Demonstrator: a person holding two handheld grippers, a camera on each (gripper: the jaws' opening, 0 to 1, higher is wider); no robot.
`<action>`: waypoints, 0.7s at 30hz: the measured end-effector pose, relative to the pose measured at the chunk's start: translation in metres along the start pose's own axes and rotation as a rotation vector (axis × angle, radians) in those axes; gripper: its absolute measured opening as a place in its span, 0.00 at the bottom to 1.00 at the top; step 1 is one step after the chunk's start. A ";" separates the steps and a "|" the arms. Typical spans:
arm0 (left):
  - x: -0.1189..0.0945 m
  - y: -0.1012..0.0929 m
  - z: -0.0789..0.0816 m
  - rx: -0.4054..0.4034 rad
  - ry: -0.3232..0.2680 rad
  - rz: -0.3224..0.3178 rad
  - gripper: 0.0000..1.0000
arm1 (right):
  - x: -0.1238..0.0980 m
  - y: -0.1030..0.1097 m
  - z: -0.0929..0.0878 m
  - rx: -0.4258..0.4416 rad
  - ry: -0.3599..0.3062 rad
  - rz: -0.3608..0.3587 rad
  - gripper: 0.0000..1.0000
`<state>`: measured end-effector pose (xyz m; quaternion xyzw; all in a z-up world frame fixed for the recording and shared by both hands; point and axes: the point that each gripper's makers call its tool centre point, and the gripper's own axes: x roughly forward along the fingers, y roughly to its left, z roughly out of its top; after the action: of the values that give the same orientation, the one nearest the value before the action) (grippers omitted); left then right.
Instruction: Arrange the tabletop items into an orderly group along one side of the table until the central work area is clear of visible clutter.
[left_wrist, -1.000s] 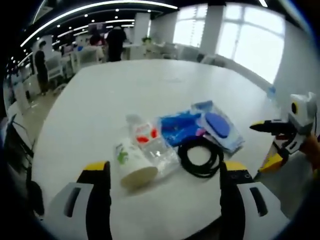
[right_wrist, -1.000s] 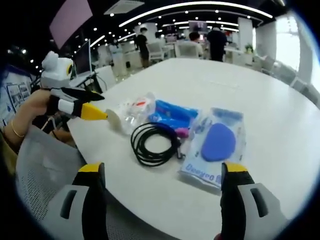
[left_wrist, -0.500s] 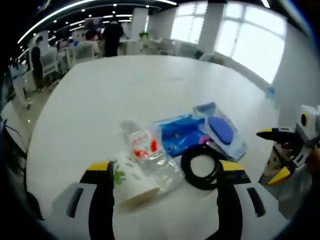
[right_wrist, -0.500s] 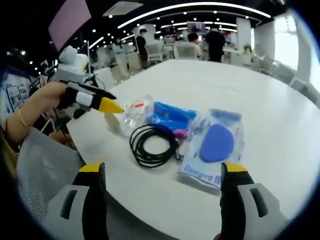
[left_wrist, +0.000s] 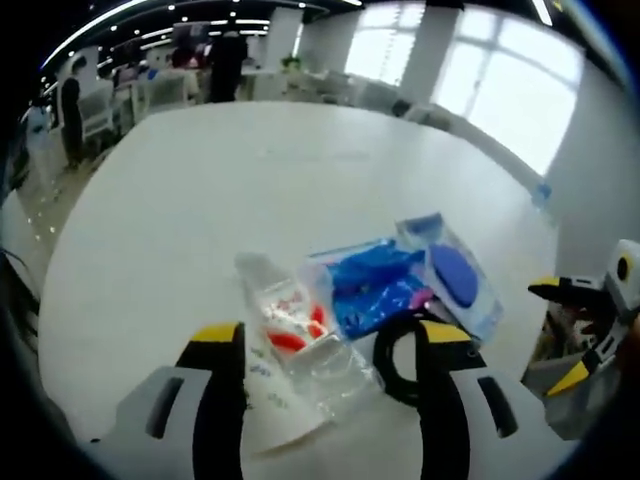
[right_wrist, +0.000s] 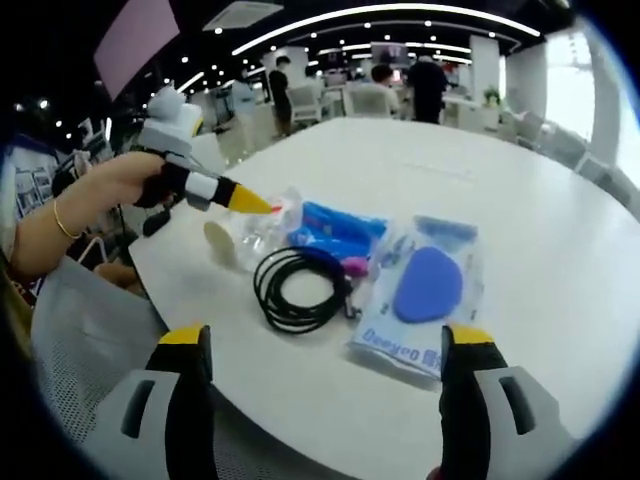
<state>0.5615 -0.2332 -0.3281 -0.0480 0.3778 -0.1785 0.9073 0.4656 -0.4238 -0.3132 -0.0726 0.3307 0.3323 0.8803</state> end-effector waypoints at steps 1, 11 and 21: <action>0.001 0.000 0.000 -0.002 0.002 0.001 0.63 | 0.000 0.000 0.001 0.001 -0.002 -0.001 0.93; 0.015 0.016 0.001 -0.077 0.026 0.035 0.53 | -0.001 -0.004 0.001 0.009 -0.006 -0.013 0.93; 0.026 0.023 0.000 -0.099 0.052 0.082 0.44 | -0.002 -0.004 0.002 0.020 -0.014 -0.012 0.94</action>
<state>0.5852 -0.2213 -0.3502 -0.0728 0.4114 -0.1233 0.9001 0.4687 -0.4274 -0.3109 -0.0634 0.3274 0.3243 0.8852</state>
